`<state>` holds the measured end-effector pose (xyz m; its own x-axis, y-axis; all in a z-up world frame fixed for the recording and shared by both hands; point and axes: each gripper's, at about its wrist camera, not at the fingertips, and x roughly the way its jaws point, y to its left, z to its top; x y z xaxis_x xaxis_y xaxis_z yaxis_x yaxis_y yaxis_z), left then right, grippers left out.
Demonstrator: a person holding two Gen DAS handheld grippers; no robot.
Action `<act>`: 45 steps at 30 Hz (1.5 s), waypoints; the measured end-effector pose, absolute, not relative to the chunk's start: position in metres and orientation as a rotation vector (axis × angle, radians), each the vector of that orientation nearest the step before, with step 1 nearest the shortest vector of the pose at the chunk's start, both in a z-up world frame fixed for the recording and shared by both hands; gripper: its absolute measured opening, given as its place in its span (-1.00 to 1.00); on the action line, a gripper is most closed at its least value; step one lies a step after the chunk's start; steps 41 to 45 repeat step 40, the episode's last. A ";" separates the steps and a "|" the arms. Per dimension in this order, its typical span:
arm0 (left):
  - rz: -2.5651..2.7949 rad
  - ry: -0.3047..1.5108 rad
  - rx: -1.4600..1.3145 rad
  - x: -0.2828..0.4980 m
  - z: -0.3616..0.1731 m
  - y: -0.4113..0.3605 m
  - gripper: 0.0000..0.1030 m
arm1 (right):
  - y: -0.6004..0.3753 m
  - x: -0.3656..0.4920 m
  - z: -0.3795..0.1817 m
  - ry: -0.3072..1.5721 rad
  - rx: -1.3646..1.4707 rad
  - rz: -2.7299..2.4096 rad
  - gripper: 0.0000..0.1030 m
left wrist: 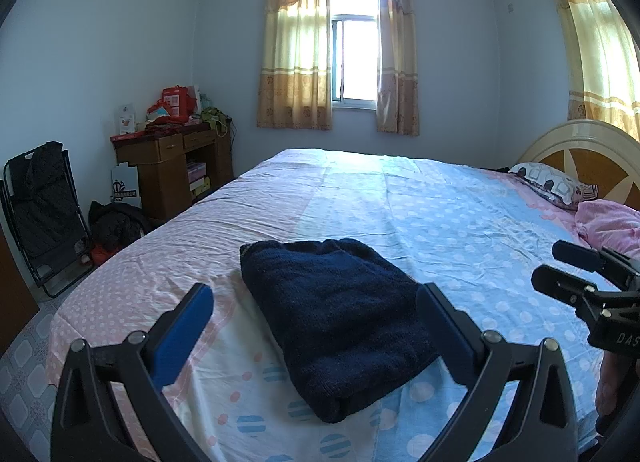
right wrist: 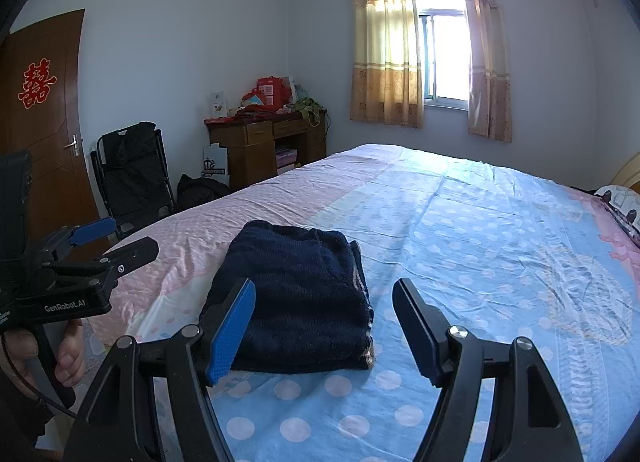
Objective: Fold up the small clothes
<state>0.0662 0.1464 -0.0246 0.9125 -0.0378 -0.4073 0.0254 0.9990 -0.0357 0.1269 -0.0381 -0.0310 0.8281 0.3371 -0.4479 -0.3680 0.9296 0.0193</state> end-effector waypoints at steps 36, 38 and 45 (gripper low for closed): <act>-0.027 0.432 -0.035 0.068 -0.024 0.156 1.00 | -0.033 0.124 -0.034 0.459 -0.069 0.388 0.40; -0.017 0.425 -0.024 0.068 -0.024 0.155 1.00 | -0.033 0.124 -0.035 0.461 -0.068 0.390 0.40; -0.015 0.424 -0.014 0.069 -0.025 0.153 1.00 | -0.033 0.123 -0.036 0.462 -0.068 0.391 0.40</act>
